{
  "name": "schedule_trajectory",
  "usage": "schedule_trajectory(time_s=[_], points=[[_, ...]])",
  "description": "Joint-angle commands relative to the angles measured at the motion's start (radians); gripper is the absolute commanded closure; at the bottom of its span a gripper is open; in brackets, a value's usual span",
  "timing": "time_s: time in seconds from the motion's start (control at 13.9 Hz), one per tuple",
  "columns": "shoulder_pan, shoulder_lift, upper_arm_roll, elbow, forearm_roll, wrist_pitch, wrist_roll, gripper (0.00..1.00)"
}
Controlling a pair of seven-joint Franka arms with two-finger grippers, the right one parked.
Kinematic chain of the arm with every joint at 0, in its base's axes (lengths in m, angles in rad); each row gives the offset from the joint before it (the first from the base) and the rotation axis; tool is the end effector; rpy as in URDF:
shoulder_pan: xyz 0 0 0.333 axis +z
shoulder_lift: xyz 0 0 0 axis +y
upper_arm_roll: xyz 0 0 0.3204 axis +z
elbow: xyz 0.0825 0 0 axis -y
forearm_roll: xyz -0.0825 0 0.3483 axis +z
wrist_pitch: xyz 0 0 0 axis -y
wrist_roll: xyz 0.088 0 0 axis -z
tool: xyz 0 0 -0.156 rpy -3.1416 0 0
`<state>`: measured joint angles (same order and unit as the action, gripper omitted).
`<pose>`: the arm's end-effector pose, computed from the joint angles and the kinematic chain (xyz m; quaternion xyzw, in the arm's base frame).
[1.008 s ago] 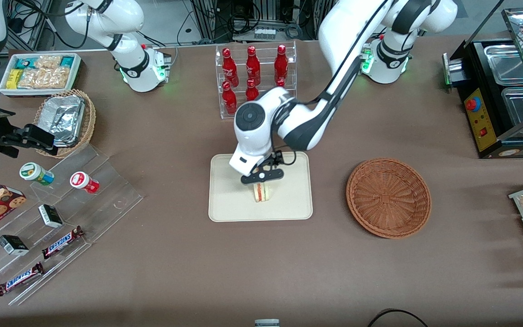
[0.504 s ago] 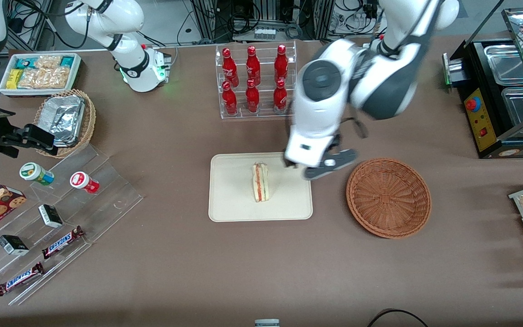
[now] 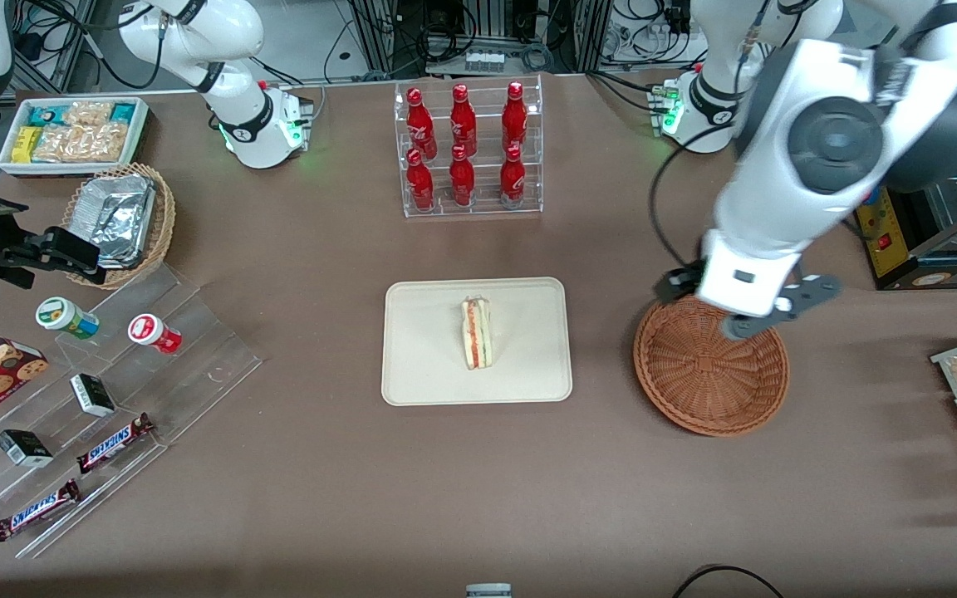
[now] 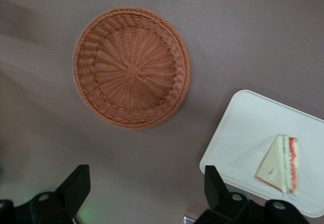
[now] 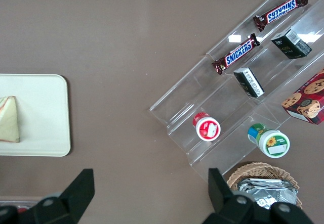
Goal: Place sandwich from basket to tray
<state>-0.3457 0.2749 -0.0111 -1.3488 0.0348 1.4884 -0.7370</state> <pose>0.5501 -0.1982 0.5166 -0.9795 -0.1889 0.0495 0.0487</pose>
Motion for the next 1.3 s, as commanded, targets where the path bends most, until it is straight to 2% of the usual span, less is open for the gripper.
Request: schedule_trajectory(time_s=[0.0, 0.14, 0.29, 0.43, 0.65, 1.08, 1.22], points=[[0.089, -0.055, -0.009, -0.036, -0.006, -0.037, 0.123, 0.01], [0.176, -0.088, -0.009, -0.036, -0.012, -0.08, 0.287, 0.01], [0.23, -0.103, -0.009, -0.038, -0.013, -0.1, 0.361, 0.01], [0.237, -0.118, -0.004, -0.059, -0.001, -0.093, 0.378, 0.01], [0.241, -0.125, 0.046, -0.066, -0.01, -0.091, 0.563, 0.01], [0.347, -0.151, 0.052, -0.062, -0.015, -0.096, 0.7, 0.01], [0.364, -0.196, 0.052, -0.094, -0.01, -0.103, 0.729, 0.01]])
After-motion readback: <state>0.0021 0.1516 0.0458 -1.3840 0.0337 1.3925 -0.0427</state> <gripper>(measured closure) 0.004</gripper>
